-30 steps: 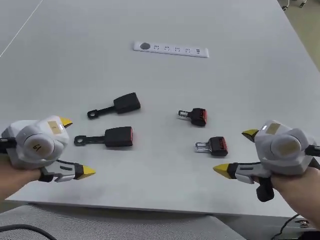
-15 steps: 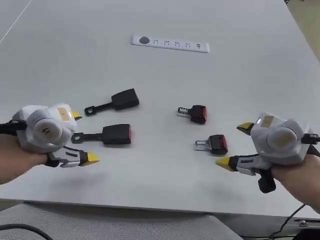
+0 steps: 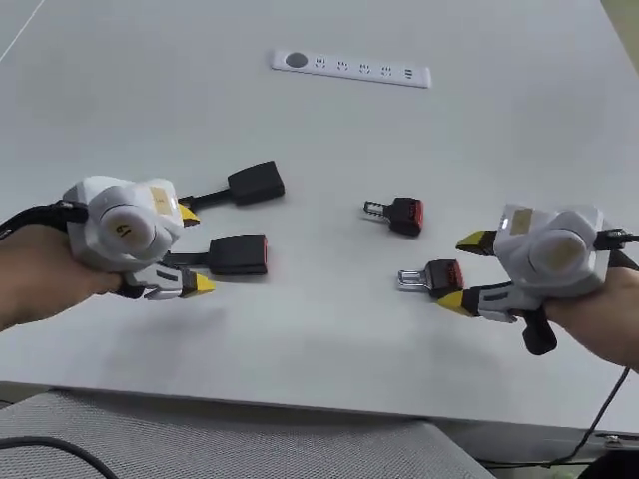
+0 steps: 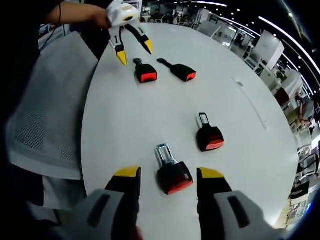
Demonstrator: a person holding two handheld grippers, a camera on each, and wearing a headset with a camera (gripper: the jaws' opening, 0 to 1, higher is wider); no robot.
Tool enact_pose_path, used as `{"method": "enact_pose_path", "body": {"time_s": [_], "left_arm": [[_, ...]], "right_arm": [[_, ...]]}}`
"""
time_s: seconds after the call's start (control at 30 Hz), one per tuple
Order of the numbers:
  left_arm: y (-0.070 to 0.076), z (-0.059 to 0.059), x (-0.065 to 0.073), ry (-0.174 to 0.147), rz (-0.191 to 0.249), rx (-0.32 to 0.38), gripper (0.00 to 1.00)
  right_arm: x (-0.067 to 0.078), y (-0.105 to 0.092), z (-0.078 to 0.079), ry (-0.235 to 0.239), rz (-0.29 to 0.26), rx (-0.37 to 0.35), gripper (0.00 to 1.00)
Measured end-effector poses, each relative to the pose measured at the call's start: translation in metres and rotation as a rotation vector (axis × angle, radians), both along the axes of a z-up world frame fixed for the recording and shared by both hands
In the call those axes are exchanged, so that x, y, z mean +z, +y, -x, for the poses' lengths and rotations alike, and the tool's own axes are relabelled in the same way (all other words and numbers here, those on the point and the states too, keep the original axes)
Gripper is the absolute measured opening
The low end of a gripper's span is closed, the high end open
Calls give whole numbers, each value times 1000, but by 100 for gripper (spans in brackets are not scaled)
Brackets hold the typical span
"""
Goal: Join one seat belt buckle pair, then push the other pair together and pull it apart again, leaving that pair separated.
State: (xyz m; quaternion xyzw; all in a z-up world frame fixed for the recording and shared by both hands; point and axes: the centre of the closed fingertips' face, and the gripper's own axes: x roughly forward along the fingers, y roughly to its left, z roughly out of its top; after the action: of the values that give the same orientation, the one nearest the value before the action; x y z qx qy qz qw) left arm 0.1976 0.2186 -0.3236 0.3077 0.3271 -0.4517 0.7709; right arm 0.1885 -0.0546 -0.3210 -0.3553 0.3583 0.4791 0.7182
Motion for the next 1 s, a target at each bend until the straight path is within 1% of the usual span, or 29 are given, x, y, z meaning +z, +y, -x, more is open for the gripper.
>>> {"method": "enact_pose_path", "body": {"time_s": [0.1,0.17,0.27,0.37,0.43,0.5,0.57,0.63,0.7,0.77,0.83,0.87,0.97,1.0], "left_arm": [[-4,-5,-1,1,-12,-15,49],[-5,-8,-4,7,-22,-17,49],[-7,-10,-7,17,-27,-33,46],[-10,-12,-8,29,-35,-48,45],[-13,-12,-7,27,-34,-71,45],[-16,-13,-7,32,-36,-79,45],[-19,-14,-9,31,-50,-105,45],[-22,-14,-11,32,-64,-136,42],[-25,-10,-15,48,-84,-174,38],[-26,-7,-18,57,-102,-208,37],[-25,-6,-22,70,-120,-224,36],[-25,-6,-23,72,-126,-227,36],[-25,-5,-24,84,-126,-239,36],[-26,-7,-25,83,-127,-244,35]], "right_arm": [[-4,1,2,30,9,49,40],[-7,-2,0,24,37,66,40],[-9,-4,0,34,51,88,40],[-11,-7,-1,40,73,107,40],[-12,-7,-2,42,80,114,40],[-15,-8,-2,53,89,117,39],[-19,-8,-2,65,99,136,39],[-22,-6,-3,73,111,153,38],[-24,-5,-5,80,120,165,38],[-26,-3,-5,94,119,175,38],[-29,-3,-4,112,123,190,37],[-30,-3,-5,112,124,194,37],[-35,-5,-8,125,131,198,37],[-36,-6,-9,126,133,201,36]]}}
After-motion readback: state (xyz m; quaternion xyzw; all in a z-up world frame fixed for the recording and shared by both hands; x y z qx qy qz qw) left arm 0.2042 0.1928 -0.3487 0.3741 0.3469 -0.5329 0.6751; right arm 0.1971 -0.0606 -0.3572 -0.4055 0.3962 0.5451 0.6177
